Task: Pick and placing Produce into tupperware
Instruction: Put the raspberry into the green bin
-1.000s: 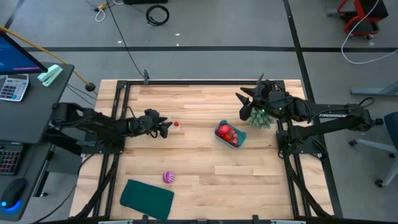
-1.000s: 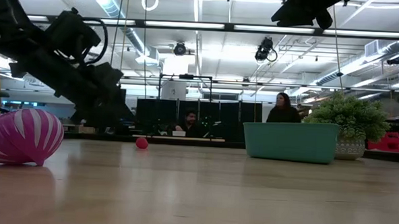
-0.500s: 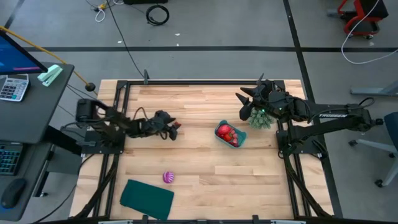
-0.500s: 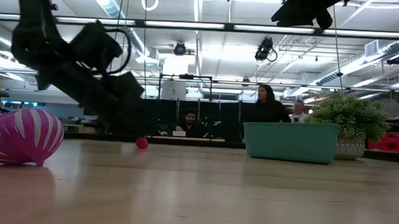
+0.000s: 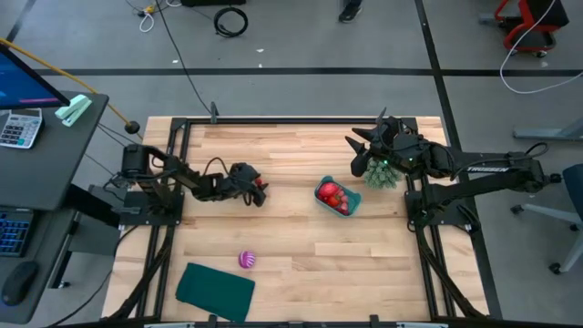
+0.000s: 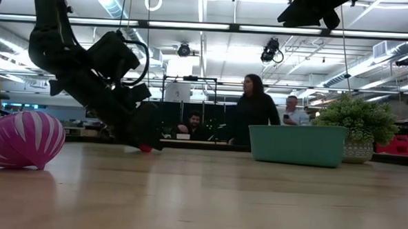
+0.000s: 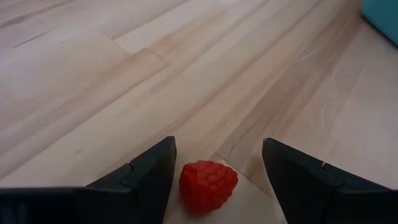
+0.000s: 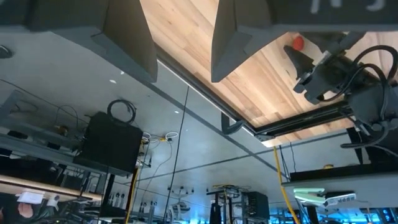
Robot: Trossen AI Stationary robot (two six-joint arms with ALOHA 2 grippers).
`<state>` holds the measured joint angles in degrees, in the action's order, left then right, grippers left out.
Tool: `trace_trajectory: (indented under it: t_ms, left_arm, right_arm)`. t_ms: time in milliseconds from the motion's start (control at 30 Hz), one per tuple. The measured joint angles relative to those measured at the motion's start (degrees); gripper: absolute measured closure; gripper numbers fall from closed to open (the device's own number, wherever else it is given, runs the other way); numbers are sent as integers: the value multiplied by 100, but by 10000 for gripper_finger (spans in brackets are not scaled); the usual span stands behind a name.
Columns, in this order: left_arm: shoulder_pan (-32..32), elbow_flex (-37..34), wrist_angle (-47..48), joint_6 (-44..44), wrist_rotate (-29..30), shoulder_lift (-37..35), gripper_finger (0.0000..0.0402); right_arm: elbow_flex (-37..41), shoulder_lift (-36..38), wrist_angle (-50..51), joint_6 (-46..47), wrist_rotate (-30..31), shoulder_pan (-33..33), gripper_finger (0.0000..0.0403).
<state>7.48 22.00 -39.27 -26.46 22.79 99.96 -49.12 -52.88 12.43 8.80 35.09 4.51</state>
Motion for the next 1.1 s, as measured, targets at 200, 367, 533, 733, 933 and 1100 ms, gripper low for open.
trace_trajectory:
  t_ms: [200, 367, 533, 733, 933, 1100]
  left_arm:
    - [-100, 4, 178, -326, 33, 0, 169]
    - [-118, -4, 242, -431, 86, 2, 213]
    - [-113, -15, 258, -450, 119, 6, 274]
    - [-113, -18, 240, -605, 97, 7, 288]
    - [-115, -46, -391, -633, -51, 43, 272]
    - [-145, -42, -692, -629, -463, 46, 291]
  right_arm:
    - [0, 0, 2, 0, 0, 0, 243]
    - [0, 0, 2, 0, 0, 0, 243]
    - [0, 0, 2, 0, 0, 0, 243]
    - [0, 0, 1, 0, 0, 0, 243]
    - [0, 0, 0, 0, 0, 0, 243]
    - [0, 0, 0, 0, -1, -1, 243]
